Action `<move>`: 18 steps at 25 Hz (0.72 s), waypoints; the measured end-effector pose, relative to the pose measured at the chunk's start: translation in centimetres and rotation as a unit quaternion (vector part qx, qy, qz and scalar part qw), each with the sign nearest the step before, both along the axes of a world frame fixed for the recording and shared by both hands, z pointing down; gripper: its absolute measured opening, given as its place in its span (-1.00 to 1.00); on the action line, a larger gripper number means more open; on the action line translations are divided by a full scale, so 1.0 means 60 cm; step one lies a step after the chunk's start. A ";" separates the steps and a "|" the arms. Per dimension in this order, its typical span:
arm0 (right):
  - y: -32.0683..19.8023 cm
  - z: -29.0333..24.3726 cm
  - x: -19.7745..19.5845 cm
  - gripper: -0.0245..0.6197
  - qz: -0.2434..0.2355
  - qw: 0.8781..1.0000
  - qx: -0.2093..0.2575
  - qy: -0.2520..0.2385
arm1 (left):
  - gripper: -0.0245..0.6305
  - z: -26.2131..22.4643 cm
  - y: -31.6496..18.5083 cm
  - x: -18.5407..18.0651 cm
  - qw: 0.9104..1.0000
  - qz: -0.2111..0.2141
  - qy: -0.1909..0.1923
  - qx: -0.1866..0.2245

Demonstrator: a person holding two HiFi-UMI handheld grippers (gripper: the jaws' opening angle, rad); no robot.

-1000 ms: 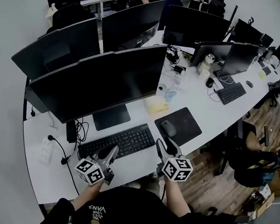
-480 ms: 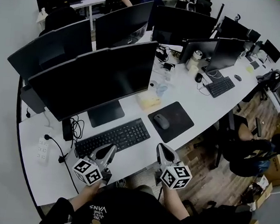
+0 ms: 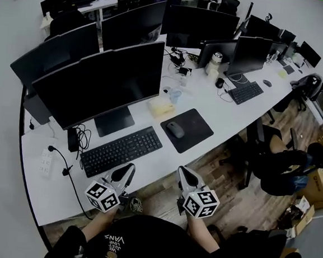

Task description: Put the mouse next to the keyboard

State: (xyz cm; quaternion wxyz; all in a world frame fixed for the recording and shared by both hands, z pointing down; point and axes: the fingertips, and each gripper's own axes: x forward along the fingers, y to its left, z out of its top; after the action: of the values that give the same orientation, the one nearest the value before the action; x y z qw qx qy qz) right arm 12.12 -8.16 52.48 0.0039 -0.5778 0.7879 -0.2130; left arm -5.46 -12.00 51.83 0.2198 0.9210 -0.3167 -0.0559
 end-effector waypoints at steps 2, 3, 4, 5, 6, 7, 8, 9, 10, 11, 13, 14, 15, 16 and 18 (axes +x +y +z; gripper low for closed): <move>0.026 0.001 0.010 -0.91 -0.001 1.000 -0.002 0.002 | -0.92 -0.002 0.026 0.011 1.000 -0.001 0.003 -0.002; 0.038 0.002 0.014 -0.91 -0.002 1.000 -0.004 0.001 | -0.92 -0.002 0.040 0.015 1.000 -0.002 0.004 -0.004; 0.051 0.003 0.016 -0.91 -0.003 1.000 -0.004 0.000 | -0.92 0.000 0.054 0.017 1.000 -0.003 0.003 -0.007; 0.063 0.004 0.017 -0.91 -0.005 1.000 -0.004 -0.001 | -0.92 0.003 0.067 0.018 1.000 -0.005 0.000 -0.010; 0.075 0.005 0.019 -0.91 -0.007 1.000 -0.004 -0.001 | -0.92 0.006 0.082 0.020 1.000 -0.006 -0.003 -0.011; 0.088 0.006 0.022 -0.91 -0.007 1.000 -0.003 -0.001 | -0.92 0.009 0.096 0.022 1.000 -0.006 -0.007 -0.012; 0.101 0.008 0.025 -0.91 -0.008 1.000 -0.003 0.000 | -0.92 0.011 0.110 0.025 1.000 -0.006 -0.011 -0.011; 0.112 0.009 0.028 -0.91 -0.009 1.000 -0.004 0.000 | -0.92 0.012 0.124 0.027 1.000 -0.006 -0.015 -0.010; 0.124 0.011 0.031 -0.91 -0.010 1.000 -0.006 -0.001 | -0.92 0.012 0.136 0.030 1.000 -0.007 -0.018 -0.009; 0.135 0.014 0.033 -0.91 -0.011 1.000 -0.008 -0.001 | -0.92 0.012 0.149 0.032 1.000 -0.009 -0.021 -0.008; 0.156 0.018 0.036 -0.91 -0.013 1.000 -0.011 -0.001 | -0.92 0.012 0.174 0.035 1.000 -0.011 -0.025 -0.007; 0.166 0.020 0.037 -0.91 -0.014 1.000 -0.011 0.000 | -0.92 0.013 0.186 0.036 1.000 -0.012 -0.027 -0.006; 0.175 0.021 0.038 -0.91 -0.014 1.000 -0.012 0.001 | -0.92 0.014 0.198 0.037 1.000 -0.013 -0.028 -0.006; 0.184 0.022 0.040 -0.91 -0.015 1.000 -0.011 0.002 | -0.92 0.015 0.208 0.038 0.999 -0.014 -0.029 -0.006; 0.201 0.022 0.042 -0.91 -0.015 1.000 -0.010 0.003 | -0.92 0.016 0.227 0.039 0.999 -0.017 -0.030 -0.005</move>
State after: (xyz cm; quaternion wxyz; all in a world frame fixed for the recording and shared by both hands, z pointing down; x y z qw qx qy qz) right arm 14.64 3.90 53.80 -0.0073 -0.5662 0.7946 -0.2192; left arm -3.12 1.62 52.79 0.2141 0.9154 -0.3394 -0.0304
